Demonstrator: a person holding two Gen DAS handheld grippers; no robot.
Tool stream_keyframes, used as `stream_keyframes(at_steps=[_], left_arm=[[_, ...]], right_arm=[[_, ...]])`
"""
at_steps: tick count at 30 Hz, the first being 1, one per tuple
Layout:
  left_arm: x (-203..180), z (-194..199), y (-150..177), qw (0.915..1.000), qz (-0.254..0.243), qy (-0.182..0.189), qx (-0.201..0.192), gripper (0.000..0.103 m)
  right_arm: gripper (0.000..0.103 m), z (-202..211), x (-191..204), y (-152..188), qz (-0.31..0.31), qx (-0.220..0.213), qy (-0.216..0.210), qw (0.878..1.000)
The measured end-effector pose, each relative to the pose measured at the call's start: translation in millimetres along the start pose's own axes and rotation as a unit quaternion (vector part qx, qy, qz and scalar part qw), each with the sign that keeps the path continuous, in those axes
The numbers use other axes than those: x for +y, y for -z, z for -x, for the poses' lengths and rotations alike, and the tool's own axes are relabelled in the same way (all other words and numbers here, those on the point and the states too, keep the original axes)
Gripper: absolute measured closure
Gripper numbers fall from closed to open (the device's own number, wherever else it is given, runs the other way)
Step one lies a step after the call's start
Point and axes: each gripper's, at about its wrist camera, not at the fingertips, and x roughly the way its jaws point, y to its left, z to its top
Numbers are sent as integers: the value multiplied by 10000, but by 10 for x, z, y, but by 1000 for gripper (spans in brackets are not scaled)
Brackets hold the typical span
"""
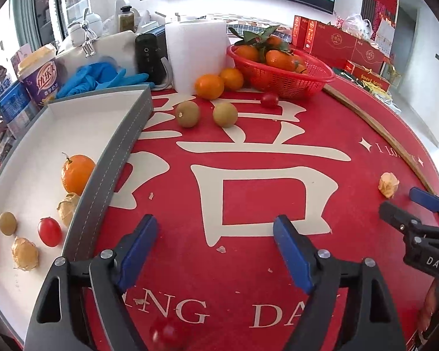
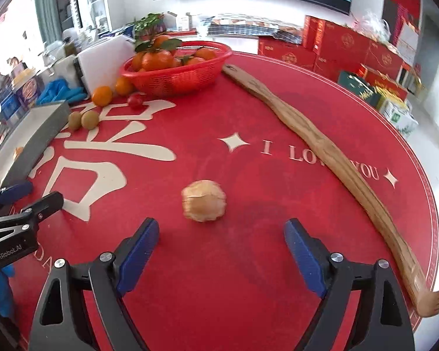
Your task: Organize fruits
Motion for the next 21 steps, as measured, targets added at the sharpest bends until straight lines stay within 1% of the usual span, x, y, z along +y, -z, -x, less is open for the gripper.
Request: stream_keyframes(at_steps=[1, 2, 3, 5, 9, 13, 15, 18, 21], left_arm=[[6, 6, 6, 10000, -3, 14, -3, 19], [11, 8, 7, 10000, -19, 43, -5, 19], [13, 14, 8, 10000, -37, 60, -4, 19], [12, 21, 17, 9999, -116, 77, 5, 19], [38, 36, 28, 9998, -91, 167, -15, 19], [22, 67, 78, 9997, -204, 153, 0, 19], [36, 111, 128, 9993, -254, 272, -13, 19], [109, 177, 183, 9986, -141, 505, -60, 19], [172, 229, 229, 9980, -101, 615, -98, 23]], right_arm=[[6, 0, -5, 2, -5, 6, 1, 10000], [0, -15, -6, 2, -17, 45, -31, 10000], [0, -32, -3, 0, -12, 83, -45, 10000], [0, -41, 22, -4, 30, 123, 56, 9999], [0, -66, 57, -40, 23, 128, 70, 9999], [0, -114, 108, -97, -7, 128, 97, 9999], [0, -134, 136, -121, 20, 128, 76, 9999], [0, -149, 149, -136, 41, 129, 56, 9999], [0, -148, 147, -135, 40, 128, 56, 9999]])
